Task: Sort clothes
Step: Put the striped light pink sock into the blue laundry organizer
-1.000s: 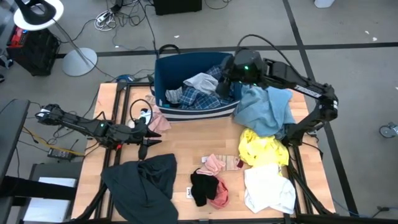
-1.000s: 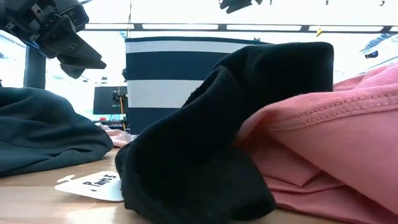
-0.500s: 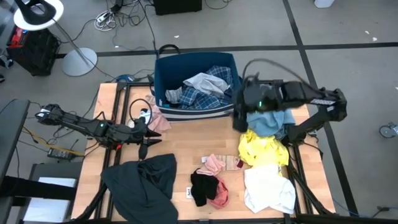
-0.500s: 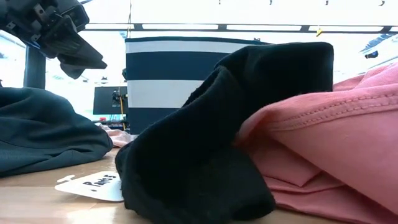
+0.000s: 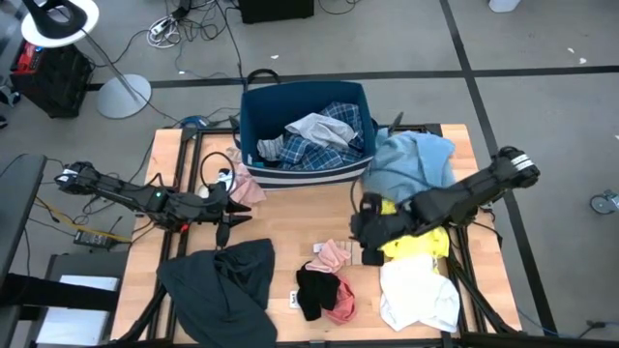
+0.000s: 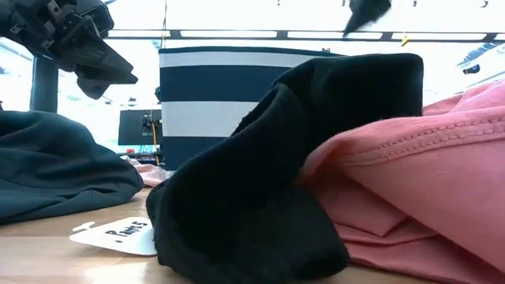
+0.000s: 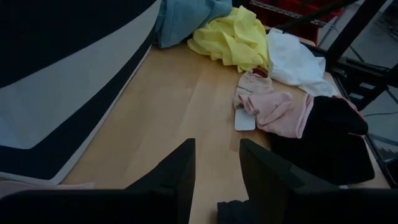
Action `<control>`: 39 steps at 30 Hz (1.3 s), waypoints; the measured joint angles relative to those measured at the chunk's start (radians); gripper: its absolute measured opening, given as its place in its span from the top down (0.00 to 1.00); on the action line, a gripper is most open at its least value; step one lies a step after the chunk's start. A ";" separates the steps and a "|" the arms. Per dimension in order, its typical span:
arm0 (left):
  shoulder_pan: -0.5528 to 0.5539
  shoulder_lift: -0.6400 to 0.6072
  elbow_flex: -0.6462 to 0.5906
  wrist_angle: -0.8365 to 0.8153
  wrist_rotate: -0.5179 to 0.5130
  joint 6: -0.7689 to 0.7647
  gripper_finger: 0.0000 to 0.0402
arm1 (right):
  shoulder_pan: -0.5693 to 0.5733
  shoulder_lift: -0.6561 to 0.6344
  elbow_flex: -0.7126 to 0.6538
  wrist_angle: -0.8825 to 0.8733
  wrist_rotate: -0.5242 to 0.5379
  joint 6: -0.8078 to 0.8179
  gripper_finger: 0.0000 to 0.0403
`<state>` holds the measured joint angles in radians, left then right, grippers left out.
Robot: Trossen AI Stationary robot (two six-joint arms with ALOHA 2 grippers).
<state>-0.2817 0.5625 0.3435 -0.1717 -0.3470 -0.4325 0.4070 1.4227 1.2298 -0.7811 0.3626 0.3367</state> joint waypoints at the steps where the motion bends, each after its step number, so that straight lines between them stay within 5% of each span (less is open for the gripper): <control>1: 0.000 0.000 0.000 0.002 0.000 0.000 0.67 | 0.008 0.000 -0.042 0.021 0.000 0.026 0.60; 10: 0.000 0.000 0.000 0.003 0.000 -0.019 0.67 | 0.064 0.000 -0.380 0.244 -0.006 0.217 0.60; 19: 0.000 0.000 0.000 0.003 -0.021 -0.019 0.67 | 0.071 0.000 -0.559 0.468 -0.027 0.265 0.62; 31: 0.000 0.000 0.000 0.022 -0.045 -0.019 0.67 | 0.069 0.181 -0.573 0.579 -0.029 0.243 0.70; 36: 0.000 0.000 0.000 0.023 -0.044 -0.019 0.67 | 0.066 0.163 -0.526 0.492 0.022 0.161 0.95; 39: 0.000 0.000 0.000 0.027 -0.044 -0.019 0.67 | 0.044 0.095 -0.455 0.332 0.109 0.103 0.97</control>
<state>-0.2813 0.5623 0.3435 -0.1452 -0.3912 -0.4515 0.4512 1.5176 0.7745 -0.4492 0.4713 0.4396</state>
